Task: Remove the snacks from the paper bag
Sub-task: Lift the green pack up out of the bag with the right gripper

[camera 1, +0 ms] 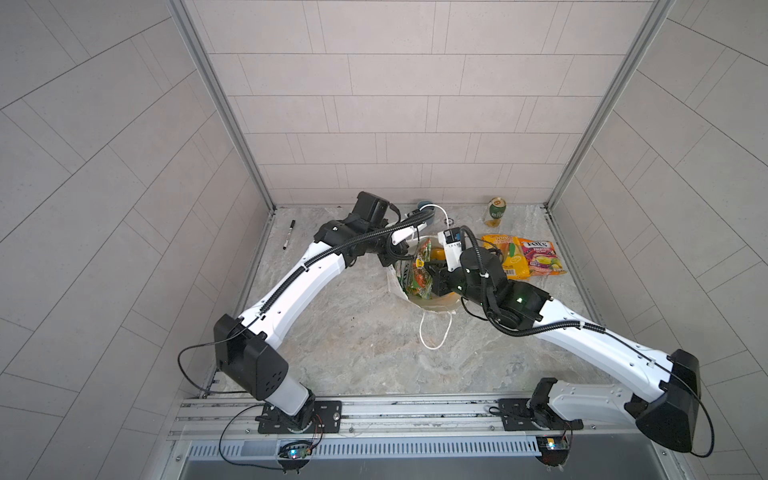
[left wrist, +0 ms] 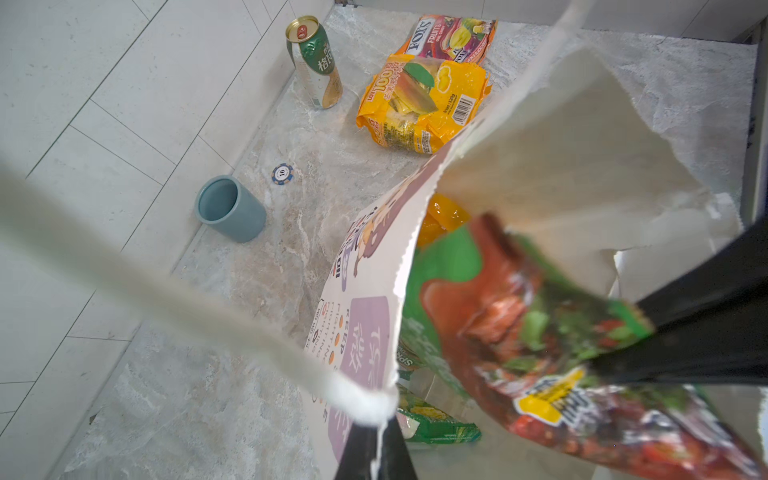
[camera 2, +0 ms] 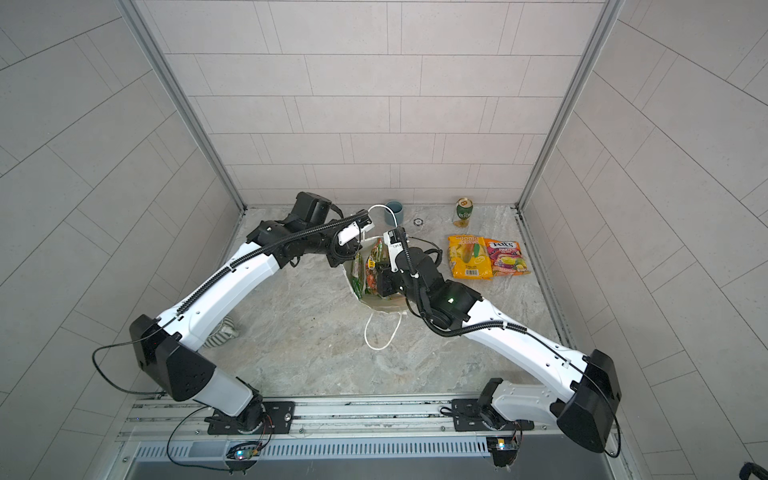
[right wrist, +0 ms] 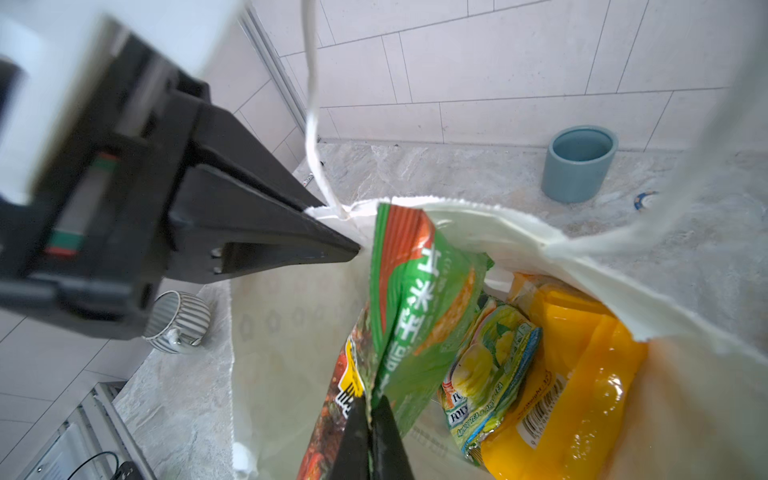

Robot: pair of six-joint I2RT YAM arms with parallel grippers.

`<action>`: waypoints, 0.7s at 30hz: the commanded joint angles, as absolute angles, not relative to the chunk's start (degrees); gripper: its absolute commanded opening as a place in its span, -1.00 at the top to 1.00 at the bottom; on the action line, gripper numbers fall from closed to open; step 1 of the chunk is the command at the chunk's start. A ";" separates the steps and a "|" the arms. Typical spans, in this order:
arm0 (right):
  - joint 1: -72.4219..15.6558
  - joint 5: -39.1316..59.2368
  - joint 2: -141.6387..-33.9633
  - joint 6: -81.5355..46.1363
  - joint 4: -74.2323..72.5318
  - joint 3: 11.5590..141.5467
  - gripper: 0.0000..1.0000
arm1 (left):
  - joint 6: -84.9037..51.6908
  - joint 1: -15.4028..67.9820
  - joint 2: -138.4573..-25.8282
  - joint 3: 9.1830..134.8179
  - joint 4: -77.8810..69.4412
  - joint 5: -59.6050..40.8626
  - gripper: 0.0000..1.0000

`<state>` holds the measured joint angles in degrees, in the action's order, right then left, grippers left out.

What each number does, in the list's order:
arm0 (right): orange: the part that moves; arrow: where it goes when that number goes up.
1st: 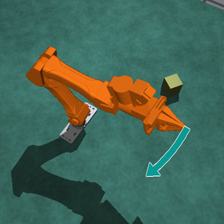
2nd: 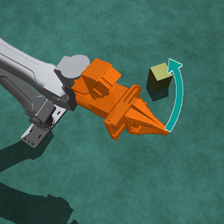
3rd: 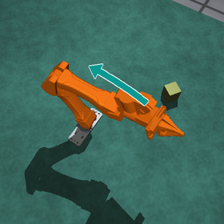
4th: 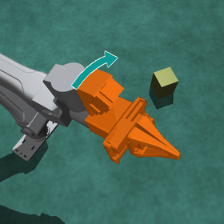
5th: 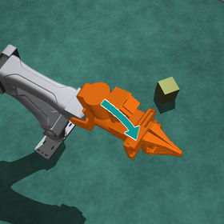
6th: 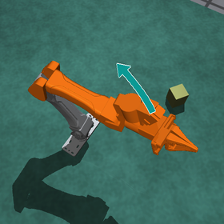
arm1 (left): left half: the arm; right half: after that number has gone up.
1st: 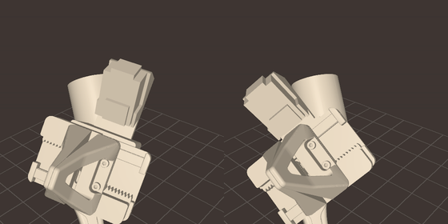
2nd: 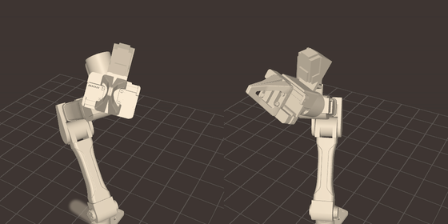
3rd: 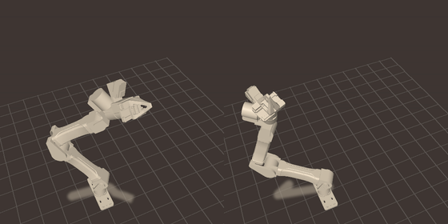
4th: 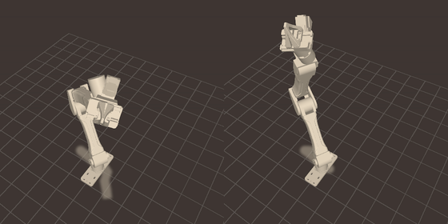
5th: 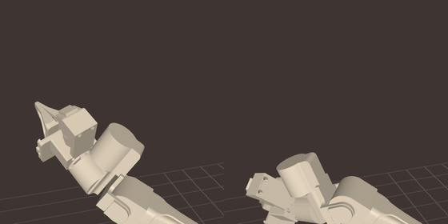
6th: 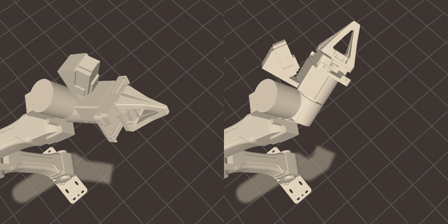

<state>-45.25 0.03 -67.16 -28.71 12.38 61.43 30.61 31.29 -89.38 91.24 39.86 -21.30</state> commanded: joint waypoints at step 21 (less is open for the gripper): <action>-39.42 12.78 -58.94 -23.51 19.25 76.71 1.00 | 27.94 27.24 -83.68 88.62 33.60 -24.67 1.00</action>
